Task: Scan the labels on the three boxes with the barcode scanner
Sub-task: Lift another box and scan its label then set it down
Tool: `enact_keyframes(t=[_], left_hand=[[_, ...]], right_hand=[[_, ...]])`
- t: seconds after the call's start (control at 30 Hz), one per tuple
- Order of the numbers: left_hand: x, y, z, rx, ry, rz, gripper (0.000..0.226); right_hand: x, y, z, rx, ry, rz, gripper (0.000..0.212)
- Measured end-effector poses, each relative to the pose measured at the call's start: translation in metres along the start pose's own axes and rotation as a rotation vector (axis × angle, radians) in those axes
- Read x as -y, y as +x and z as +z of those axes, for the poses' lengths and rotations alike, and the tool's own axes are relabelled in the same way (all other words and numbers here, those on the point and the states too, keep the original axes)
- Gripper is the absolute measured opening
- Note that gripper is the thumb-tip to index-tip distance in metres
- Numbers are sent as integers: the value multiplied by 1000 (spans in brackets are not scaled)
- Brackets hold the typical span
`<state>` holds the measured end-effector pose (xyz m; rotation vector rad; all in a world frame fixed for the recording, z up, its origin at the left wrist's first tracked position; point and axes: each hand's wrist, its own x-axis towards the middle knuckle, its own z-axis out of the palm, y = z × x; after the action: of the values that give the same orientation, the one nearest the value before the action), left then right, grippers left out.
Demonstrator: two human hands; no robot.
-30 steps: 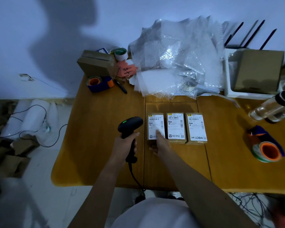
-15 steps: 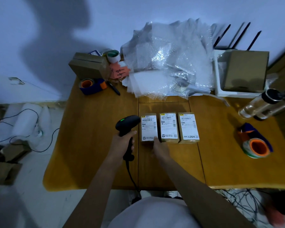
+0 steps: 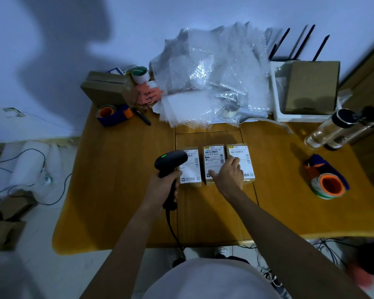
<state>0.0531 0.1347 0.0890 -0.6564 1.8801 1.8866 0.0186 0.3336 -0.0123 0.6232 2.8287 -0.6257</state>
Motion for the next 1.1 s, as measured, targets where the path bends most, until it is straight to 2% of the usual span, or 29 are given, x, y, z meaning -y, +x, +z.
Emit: enact_keyframes(t=[0.13, 0.43, 0.67, 0.9, 1.1], left_hand=[[1, -2, 0, -6, 5, -9, 20], [3, -8, -4, -25, -29, -33, 16], [6, -9, -8, -13, -54, -31, 17], [12, -7, -12, -8, -35, -33, 23], [16, -6, -14, -18, -55, -42, 19]], right_hand=[[-1, -1, 0, 37, -75, -10, 98], [7, 1, 1, 71, -159, -37, 97], [14, 4, 3, 37, -198, -27, 93], [20, 8, 9, 87, -156, -4, 103], [24, 12, 8, 160, -138, 14, 105]])
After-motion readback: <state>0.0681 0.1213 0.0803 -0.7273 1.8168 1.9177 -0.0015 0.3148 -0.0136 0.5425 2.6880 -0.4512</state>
